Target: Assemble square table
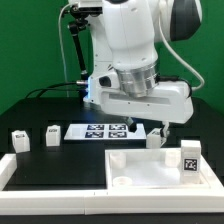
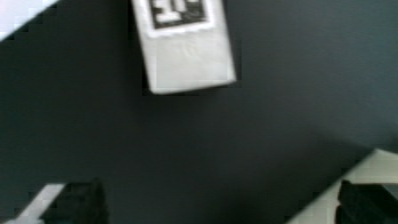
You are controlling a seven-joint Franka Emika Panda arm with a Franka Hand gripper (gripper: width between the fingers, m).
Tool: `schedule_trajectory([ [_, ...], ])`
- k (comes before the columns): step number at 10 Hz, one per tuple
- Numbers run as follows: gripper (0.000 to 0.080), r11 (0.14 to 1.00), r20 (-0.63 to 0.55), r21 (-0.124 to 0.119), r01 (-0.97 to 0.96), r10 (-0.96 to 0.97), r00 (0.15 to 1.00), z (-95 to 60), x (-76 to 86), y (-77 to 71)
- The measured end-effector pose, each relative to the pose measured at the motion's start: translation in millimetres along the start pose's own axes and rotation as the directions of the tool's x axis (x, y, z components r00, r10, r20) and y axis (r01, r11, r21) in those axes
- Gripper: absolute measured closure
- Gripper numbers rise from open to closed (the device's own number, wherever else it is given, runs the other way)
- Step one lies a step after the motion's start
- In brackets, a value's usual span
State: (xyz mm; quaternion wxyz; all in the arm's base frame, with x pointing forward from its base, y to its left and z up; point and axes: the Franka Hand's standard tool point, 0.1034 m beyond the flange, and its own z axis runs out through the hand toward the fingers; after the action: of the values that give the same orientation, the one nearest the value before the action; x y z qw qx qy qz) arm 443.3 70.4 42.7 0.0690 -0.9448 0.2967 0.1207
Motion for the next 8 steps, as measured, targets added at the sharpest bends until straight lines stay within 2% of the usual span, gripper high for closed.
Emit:
schedule_trajectory([
  [1, 0.0151, 1.000, 0.001, 0.004, 0.002, -0.002, 1.000, -2.7, 2.0, -3.7],
  [3, 0.0151, 1.000, 0.029, 0.003, 0.001, -0.002, 1.000, -2.3, 1.9, -0.6],
  [4, 0.0151, 0.999, 0.049, 0.036, 0.004, -0.006, 0.999, -1.1, 1.8, 2.9],
  [6, 0.0151, 0.999, 0.204, 0.043, 0.007, -0.016, 0.979, 9.4, -13.0, 14.0],
  [8, 0.0151, 0.999, 0.362, 0.032, -0.014, 0.001, 0.932, 19.2, -18.2, 15.7],
])
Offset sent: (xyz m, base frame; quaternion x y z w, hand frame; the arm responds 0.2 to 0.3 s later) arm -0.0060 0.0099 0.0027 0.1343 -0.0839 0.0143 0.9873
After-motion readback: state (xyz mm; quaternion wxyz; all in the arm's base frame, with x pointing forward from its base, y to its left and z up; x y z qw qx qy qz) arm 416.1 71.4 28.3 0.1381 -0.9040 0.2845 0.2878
